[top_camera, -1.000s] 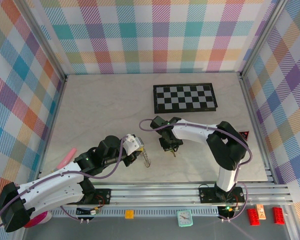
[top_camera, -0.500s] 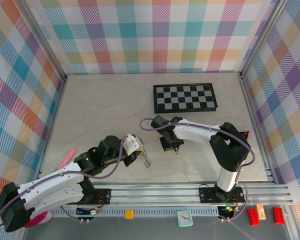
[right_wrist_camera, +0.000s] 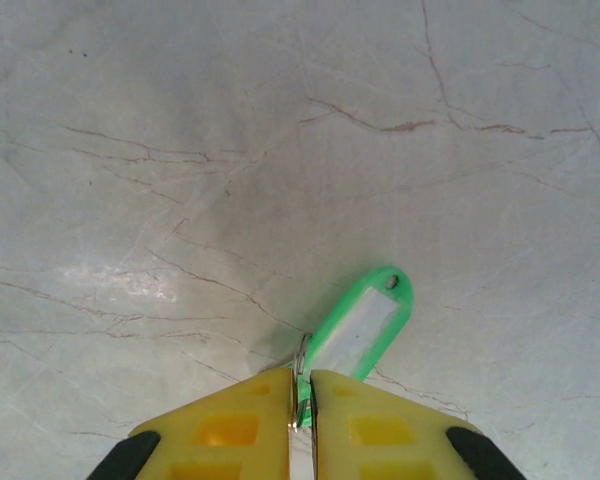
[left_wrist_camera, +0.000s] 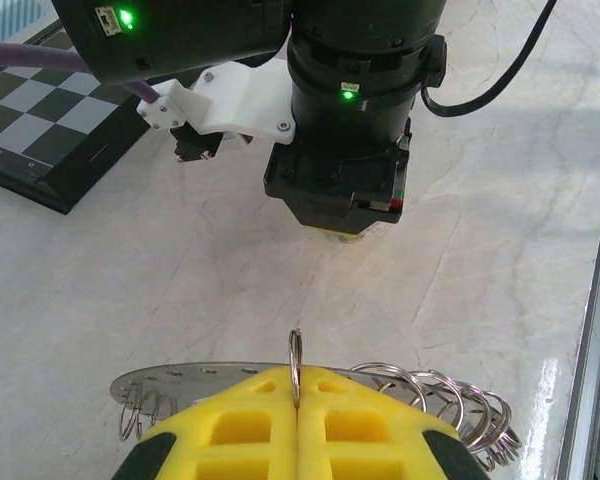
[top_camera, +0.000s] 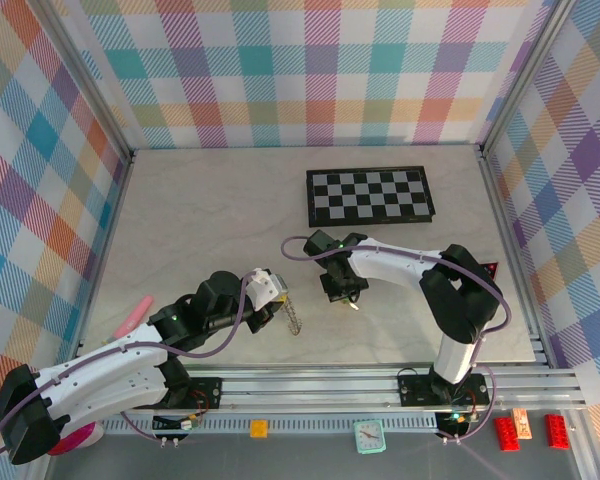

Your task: Put the keys on the keyring

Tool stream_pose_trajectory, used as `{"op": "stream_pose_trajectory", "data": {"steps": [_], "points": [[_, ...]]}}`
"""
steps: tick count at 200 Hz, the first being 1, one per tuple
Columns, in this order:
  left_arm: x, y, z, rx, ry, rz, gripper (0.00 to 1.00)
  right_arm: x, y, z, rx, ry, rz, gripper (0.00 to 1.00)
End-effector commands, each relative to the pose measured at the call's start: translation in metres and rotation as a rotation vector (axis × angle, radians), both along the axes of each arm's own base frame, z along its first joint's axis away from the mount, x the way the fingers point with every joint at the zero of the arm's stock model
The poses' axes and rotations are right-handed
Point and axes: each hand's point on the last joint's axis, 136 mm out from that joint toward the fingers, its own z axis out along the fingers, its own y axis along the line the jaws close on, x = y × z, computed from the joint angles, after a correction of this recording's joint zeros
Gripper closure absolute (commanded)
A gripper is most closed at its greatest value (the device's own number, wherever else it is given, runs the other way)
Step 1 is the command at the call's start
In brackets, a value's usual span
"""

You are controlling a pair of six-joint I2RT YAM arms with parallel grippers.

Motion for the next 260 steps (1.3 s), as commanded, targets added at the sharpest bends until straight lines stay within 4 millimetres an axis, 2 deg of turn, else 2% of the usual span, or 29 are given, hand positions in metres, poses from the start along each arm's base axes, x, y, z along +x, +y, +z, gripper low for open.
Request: {"op": "stream_pose_trajectory", "data": {"steps": [1, 148, 183, 194, 217, 260], "points": [[-0.001, -0.006, 0.012, -0.026, -0.027, -0.021, 1.00, -0.001, -0.003, -0.006, -0.013, 0.022, -0.002, 0.85], [-0.001, -0.006, 0.012, -0.023, -0.024, -0.022, 1.00, -0.004, -0.008, -0.015, -0.044, 0.043, -0.005, 0.90], [-0.001, -0.006, 0.012, -0.024, -0.025, -0.021, 1.00, -0.003, -0.009, -0.014, -0.048, 0.038, -0.008, 0.95], [-0.001, -0.006, 0.012, -0.024, -0.025, -0.021, 1.00, -0.002, -0.009, -0.009, -0.038, 0.020, -0.012, 1.00], [-0.002, -0.006, 0.012, -0.024, -0.023, -0.022, 1.00, 0.005, -0.003, 0.012, 0.037, -0.052, -0.004, 1.00], [-0.001, -0.010, 0.012, -0.048, 0.002, -0.022, 1.00, 0.008, 0.025, 0.067, 0.344, -0.275, 0.175, 1.00]]}}
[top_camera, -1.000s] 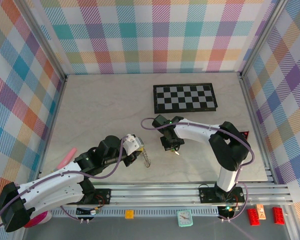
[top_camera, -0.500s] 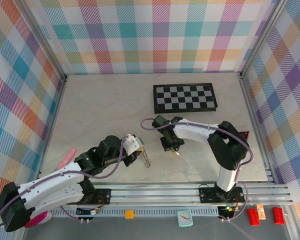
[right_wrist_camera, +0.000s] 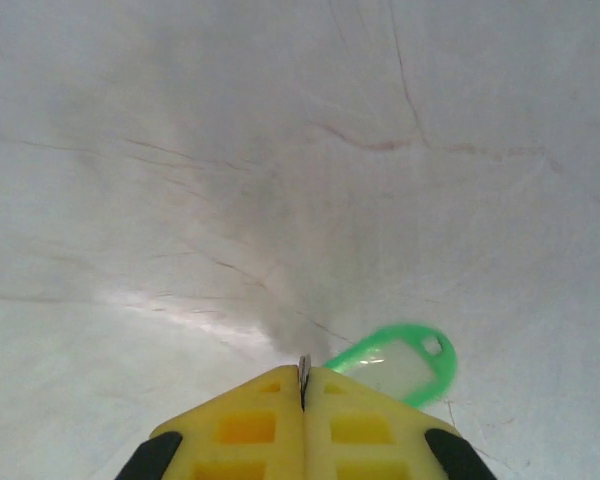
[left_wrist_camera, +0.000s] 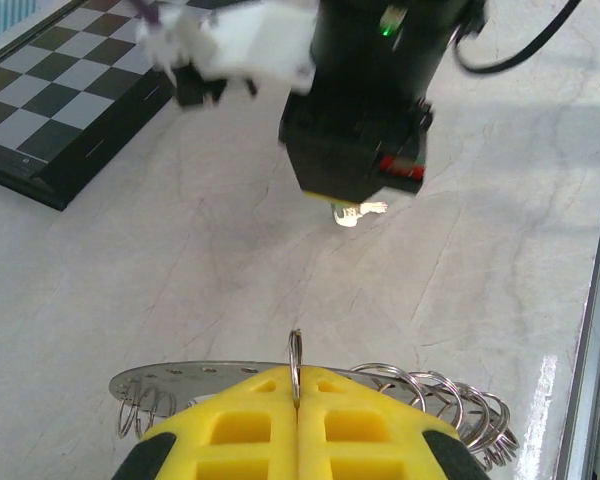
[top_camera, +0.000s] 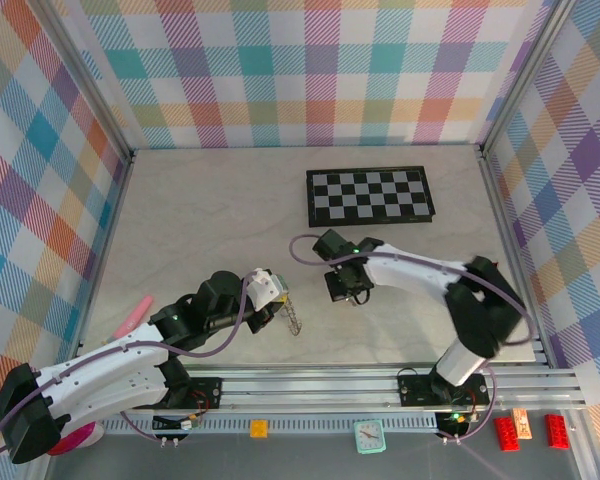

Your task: Put the keys on the keyring

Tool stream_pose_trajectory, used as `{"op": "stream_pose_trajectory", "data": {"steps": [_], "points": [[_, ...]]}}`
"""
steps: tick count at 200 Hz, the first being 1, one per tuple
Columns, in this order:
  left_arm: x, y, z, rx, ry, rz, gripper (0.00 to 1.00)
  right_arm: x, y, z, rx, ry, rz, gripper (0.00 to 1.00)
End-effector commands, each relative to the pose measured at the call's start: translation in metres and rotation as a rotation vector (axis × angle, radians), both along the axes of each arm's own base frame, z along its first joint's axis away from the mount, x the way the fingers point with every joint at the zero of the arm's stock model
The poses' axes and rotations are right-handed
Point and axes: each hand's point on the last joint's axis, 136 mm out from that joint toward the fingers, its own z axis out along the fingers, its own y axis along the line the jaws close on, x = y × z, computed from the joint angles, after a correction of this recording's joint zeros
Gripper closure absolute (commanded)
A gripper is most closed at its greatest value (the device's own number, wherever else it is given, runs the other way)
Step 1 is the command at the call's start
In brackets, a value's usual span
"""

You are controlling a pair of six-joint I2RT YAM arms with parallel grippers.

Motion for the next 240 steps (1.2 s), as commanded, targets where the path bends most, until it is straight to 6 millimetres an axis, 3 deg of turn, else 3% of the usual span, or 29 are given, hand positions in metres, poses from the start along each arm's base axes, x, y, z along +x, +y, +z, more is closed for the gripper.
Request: {"op": "stream_pose_trajectory", "data": {"steps": [1, 32, 70, 95, 145, 240], "points": [[-0.001, -0.010, 0.015, -0.054, -0.007, -0.020, 1.00, 0.008, 0.024, 0.039, 0.207, -0.169, 0.132, 1.00], [-0.001, -0.012, 0.015, -0.075, 0.017, -0.012, 1.00, 0.000, 0.040, 0.081, 0.410, -0.394, 0.325, 1.00], [-0.002, -0.015, 0.019, -0.107, 0.034, -0.014, 1.00, -0.026, 0.063, 0.126, 0.573, -0.511, 0.583, 1.00], [-0.003, -0.017, 0.017, -0.107, 0.048, -0.019, 1.00, -0.039, 0.070, 0.142, 0.644, -0.574, 0.696, 1.00], [-0.005, -0.021, 0.015, -0.117, 0.076, -0.029, 1.00, -0.056, 0.082, 0.144, 0.680, -0.563, 0.832, 1.00], [-0.006, -0.027, 0.018, -0.163, 0.111, -0.034, 1.00, -0.068, 0.092, 0.134, 0.490, -0.698, 1.026, 1.00]]}}
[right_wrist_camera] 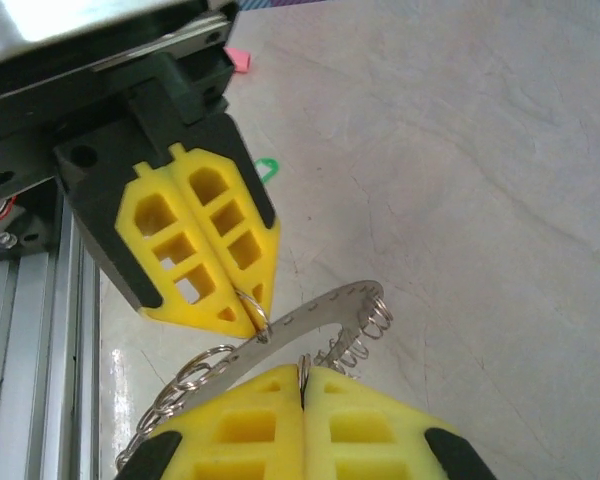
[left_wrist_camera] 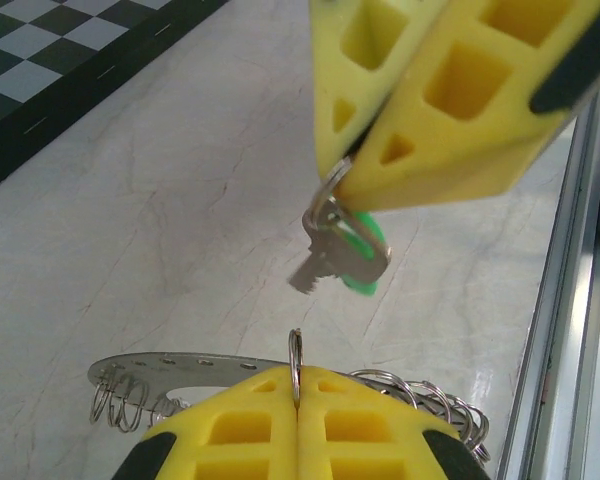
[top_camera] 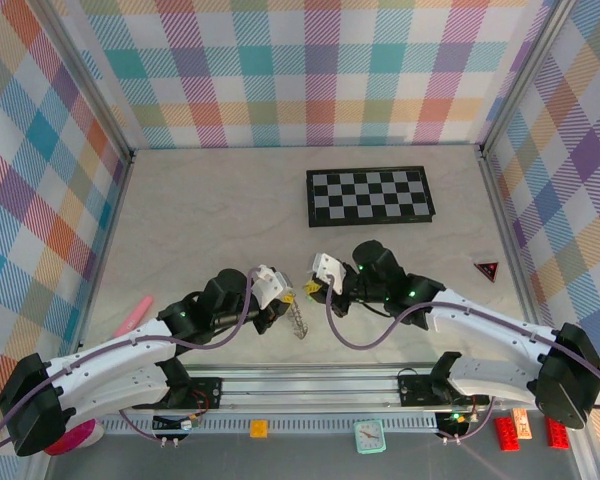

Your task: Put the keys on the keyring

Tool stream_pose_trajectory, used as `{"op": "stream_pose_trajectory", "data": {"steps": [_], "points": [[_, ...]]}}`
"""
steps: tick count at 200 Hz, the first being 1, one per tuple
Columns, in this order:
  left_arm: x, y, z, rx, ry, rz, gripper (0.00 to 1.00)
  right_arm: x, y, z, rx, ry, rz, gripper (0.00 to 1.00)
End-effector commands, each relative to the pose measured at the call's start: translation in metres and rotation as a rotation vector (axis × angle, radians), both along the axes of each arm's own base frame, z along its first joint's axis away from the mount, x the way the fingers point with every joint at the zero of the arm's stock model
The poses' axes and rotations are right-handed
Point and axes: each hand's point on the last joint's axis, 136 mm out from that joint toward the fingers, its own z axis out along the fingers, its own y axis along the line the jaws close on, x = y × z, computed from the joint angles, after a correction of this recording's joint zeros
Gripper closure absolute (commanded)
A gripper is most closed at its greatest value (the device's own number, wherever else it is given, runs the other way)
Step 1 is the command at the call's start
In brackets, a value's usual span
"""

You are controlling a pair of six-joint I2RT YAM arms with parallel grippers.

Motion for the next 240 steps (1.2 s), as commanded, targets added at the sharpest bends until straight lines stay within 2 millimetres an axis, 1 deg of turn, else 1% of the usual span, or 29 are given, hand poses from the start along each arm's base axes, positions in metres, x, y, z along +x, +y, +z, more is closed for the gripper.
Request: {"op": "stream_pose_trajectory", "data": {"steps": [1, 44, 69, 129, 144, 177, 240], "points": [[-0.001, -0.012, 0.024, -0.093, -0.013, -0.020, 1.00, 0.000, 0.005, 0.007, -0.005, -0.131, 0.022, 1.00], [-0.003, -0.013, 0.025, -0.138, 0.036, 0.002, 1.00, -0.004, 0.008, 0.005, 0.002, -0.192, 0.022, 1.00], [-0.003, -0.012, 0.021, -0.136, 0.059, 0.013, 1.00, -0.003, 0.008, 0.005, -0.003, -0.210, 0.011, 1.00], [0.000, -0.014, 0.012, -0.121, 0.088, 0.029, 1.00, 0.000, 0.009, 0.003, -0.018, -0.216, -0.008, 1.00], [0.000, -0.015, 0.013, -0.124, 0.085, 0.029, 1.00, -0.002, 0.011, 0.004, -0.013, -0.211, 0.004, 1.00], [0.001, -0.015, 0.012, -0.125, 0.089, 0.030, 1.00, -0.003, 0.014, -0.002, -0.026, -0.198, 0.015, 1.00], [0.001, -0.015, 0.012, -0.125, 0.090, 0.031, 1.00, -0.002, 0.016, 0.002, -0.012, -0.207, 0.010, 1.00]]}}
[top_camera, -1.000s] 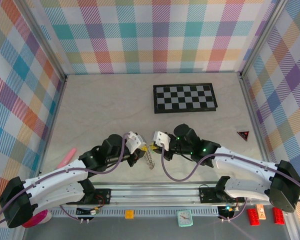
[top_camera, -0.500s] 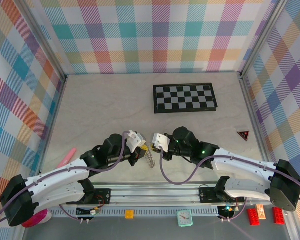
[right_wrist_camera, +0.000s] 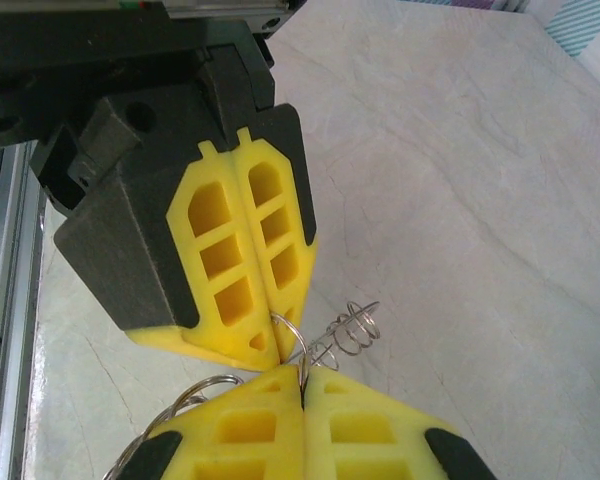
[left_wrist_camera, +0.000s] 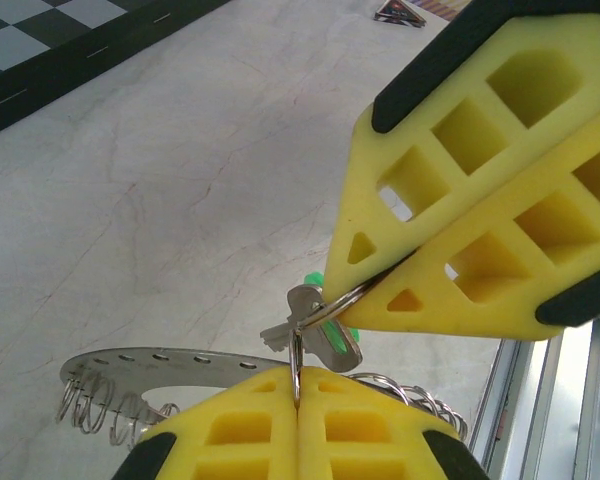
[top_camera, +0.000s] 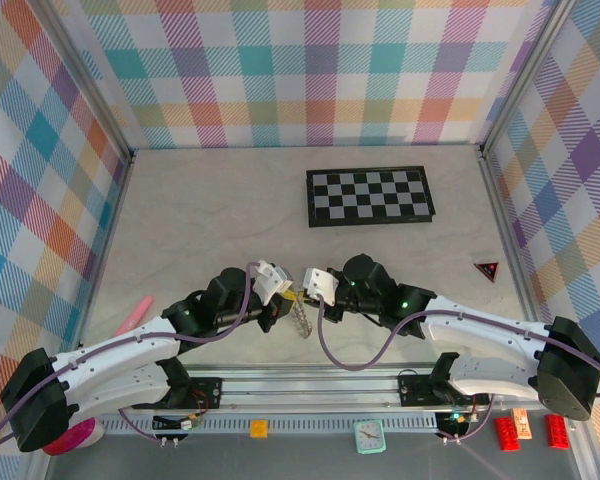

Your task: Put the keys on the keyring

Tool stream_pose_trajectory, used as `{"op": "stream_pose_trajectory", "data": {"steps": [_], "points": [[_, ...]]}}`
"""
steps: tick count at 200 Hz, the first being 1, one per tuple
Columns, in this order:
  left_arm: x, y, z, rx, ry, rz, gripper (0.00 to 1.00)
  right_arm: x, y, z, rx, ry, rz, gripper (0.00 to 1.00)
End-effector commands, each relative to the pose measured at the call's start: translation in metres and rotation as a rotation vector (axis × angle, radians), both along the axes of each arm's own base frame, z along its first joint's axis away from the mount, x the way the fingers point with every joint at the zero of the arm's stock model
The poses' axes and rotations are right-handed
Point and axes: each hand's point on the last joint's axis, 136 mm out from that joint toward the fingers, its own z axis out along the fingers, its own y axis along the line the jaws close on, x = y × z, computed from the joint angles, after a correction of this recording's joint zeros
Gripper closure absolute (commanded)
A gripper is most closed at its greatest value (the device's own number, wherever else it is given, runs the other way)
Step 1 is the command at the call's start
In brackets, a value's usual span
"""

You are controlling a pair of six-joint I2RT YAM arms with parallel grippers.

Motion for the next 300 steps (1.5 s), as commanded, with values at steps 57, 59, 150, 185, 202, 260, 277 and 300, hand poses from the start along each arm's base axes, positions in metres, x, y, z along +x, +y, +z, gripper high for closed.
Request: {"op": "stream_pose_trajectory", "data": {"steps": [57, 59, 150, 185, 202, 260, 277, 300], "points": [[0.000, -0.008, 0.012, -0.054, -0.023, -0.014, 1.00, -0.003, 0.007, 0.012, 0.040, -0.027, 0.032, 1.00], [0.000, -0.009, 0.012, -0.055, -0.023, -0.014, 1.00, -0.003, 0.007, 0.011, 0.040, -0.027, 0.033, 1.00], [0.000, -0.008, 0.012, -0.060, -0.030, -0.010, 1.00, -0.008, 0.007, 0.004, 0.018, -0.003, 0.057, 1.00], [0.001, -0.008, 0.015, -0.068, -0.035, -0.011, 1.00, -0.012, 0.009, 0.001, 0.007, 0.012, 0.077, 1.00], [0.001, -0.009, 0.016, -0.067, -0.037, -0.013, 1.00, -0.011, 0.008, -0.001, -0.002, 0.008, 0.068, 1.00], [0.000, -0.009, 0.012, -0.063, -0.030, -0.017, 1.00, 0.001, 0.002, 0.014, 0.040, -0.073, -0.002, 1.00], [0.000, -0.009, 0.012, -0.063, -0.030, -0.019, 1.00, 0.003, 0.002, 0.012, 0.034, -0.074, -0.006, 1.00], [-0.001, -0.009, 0.013, -0.065, -0.031, -0.020, 1.00, 0.002, 0.003, 0.010, 0.025, -0.068, -0.002, 1.00]]}}
